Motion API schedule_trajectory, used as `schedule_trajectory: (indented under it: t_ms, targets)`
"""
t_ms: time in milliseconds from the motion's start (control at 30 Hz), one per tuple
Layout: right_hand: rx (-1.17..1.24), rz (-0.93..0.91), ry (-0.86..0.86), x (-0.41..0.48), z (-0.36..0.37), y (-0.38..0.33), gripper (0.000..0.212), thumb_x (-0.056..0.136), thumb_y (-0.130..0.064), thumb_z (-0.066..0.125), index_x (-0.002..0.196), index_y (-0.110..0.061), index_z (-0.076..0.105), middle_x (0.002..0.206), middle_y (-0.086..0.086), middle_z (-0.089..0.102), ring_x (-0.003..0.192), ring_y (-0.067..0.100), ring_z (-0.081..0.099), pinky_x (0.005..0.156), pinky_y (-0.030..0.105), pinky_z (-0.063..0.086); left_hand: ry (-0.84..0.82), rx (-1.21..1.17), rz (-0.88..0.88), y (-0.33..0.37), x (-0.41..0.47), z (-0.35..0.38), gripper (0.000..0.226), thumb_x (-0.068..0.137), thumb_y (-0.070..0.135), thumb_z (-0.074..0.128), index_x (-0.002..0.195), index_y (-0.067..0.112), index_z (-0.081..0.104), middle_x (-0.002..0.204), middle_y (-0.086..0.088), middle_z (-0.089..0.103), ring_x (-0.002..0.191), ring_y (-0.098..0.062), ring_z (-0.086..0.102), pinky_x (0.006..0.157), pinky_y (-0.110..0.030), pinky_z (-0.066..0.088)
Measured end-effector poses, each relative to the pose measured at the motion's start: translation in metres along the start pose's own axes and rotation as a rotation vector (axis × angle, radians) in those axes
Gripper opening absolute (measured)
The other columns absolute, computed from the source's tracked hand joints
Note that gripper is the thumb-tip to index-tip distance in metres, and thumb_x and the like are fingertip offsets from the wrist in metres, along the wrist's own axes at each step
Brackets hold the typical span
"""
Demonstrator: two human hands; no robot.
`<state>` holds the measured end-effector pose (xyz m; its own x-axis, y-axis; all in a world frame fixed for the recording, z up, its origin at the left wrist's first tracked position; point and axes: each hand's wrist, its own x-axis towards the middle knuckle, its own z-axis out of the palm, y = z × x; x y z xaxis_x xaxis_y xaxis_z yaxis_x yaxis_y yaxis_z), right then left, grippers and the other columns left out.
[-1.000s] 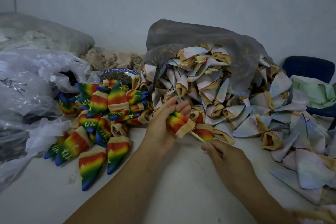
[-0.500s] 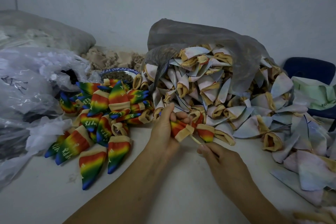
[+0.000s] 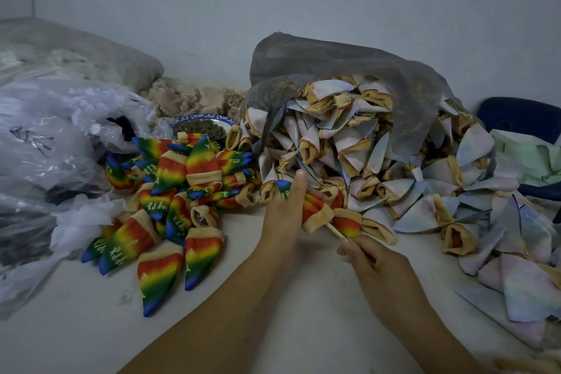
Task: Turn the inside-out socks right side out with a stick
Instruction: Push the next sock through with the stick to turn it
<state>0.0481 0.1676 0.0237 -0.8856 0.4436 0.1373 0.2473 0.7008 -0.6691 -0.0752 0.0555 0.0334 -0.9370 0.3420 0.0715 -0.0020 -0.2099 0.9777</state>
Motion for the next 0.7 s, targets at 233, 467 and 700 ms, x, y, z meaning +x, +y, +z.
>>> schedule_trajectory:
  t_ms: [233, 467, 700]
  targets:
    - [-0.024, -0.014, 0.018, 0.001, -0.005, 0.003, 0.024, 0.091, -0.054, 0.042, 0.08, -0.042, 0.059, 0.079, -0.01, 0.069, 0.079, 0.003, 0.062, 0.075, 0.036, 0.053, 0.073, 0.158, 0.13, -0.003, -0.002, 0.002, 0.062, 0.071, 0.08, 0.032, 0.061, 0.02, 0.044, 0.046, 0.011, 0.046, 0.045, 0.002, 0.047, 0.049, -0.005, 0.039]
    - [0.027, -0.015, -0.003, 0.002, -0.005, 0.003, 0.03, 0.089, -0.055, 0.042, 0.073, -0.036, 0.059, 0.074, -0.008, 0.068, 0.076, 0.006, 0.064, 0.073, 0.039, 0.053, 0.087, 0.133, 0.107, -0.007, 0.003, -0.003, 0.06, 0.077, 0.077, 0.031, 0.063, 0.019, 0.04, 0.056, 0.0, 0.048, 0.071, -0.031, 0.065, 0.073, -0.028, 0.048]
    - [-0.037, -0.021, 0.059, 0.004, -0.012, 0.005, 0.05, 0.072, -0.074, 0.02, 0.072, -0.036, 0.054, 0.074, -0.012, 0.065, 0.077, 0.005, 0.062, 0.07, 0.035, 0.051, 0.01, 0.224, 0.252, -0.008, 0.004, 0.001, 0.05, 0.081, 0.068, 0.049, 0.058, 0.024, 0.043, 0.041, 0.013, 0.047, 0.039, -0.001, 0.045, 0.043, -0.009, 0.036]
